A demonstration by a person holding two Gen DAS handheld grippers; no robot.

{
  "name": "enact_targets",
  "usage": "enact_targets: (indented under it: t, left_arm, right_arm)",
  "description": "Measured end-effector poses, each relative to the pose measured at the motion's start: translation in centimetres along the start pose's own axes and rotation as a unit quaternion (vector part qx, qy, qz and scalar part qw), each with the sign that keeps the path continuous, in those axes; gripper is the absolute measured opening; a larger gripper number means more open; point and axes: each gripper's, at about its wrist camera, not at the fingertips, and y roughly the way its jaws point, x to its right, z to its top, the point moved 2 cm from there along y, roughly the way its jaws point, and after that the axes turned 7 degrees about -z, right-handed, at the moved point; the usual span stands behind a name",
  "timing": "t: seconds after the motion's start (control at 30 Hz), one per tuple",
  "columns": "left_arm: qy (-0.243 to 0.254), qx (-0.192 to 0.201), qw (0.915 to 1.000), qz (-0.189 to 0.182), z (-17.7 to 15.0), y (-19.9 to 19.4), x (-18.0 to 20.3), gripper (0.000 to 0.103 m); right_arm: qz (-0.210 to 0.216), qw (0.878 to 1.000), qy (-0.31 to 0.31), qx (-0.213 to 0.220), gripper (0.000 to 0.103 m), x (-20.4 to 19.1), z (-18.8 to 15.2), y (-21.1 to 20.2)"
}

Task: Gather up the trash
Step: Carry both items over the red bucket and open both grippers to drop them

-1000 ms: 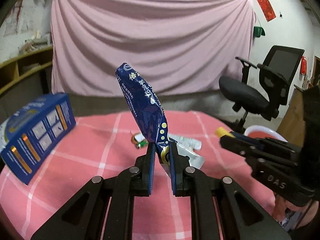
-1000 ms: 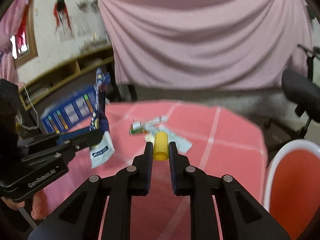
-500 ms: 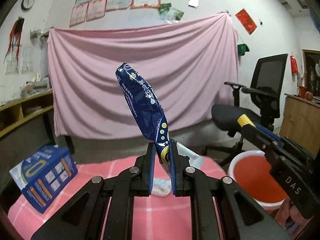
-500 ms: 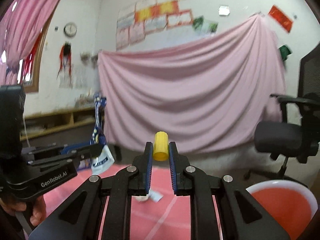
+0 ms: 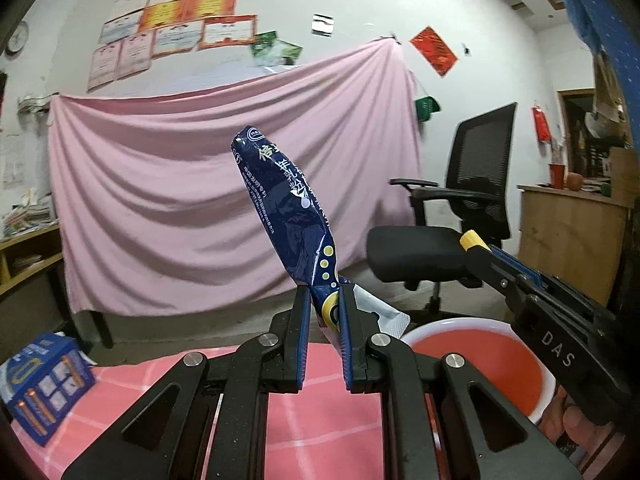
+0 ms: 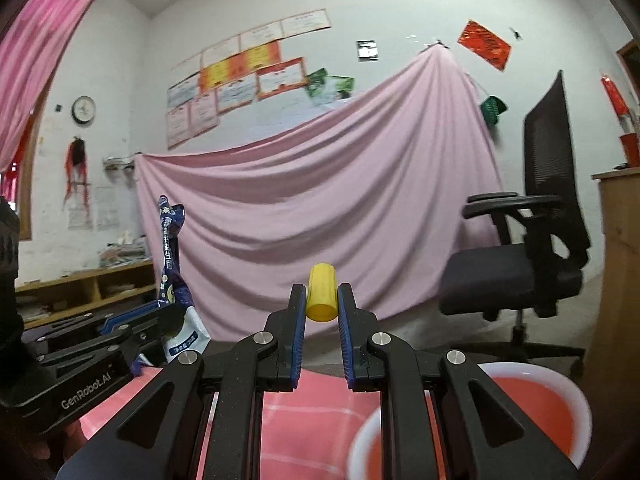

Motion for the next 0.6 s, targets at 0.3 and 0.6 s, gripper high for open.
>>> enact_targets:
  t: [0.3, 0.6]
  left_arm:
    - [0.005, -0.03, 0.9985, -0.047, -1.3, 3.4, 4.3, 0.011]
    - [-0.002, -0.113, 0.9888, -0.098, -2.6, 7.6, 7.7, 0.011]
  right_arm:
    - [-0.052, 0.998, 0.018, -0.036, 0.014, 4.8, -1.0, 0.0]
    - [-0.093, 0.989, 0.03, -0.108, 0.014, 8.0, -2.8, 0.8]
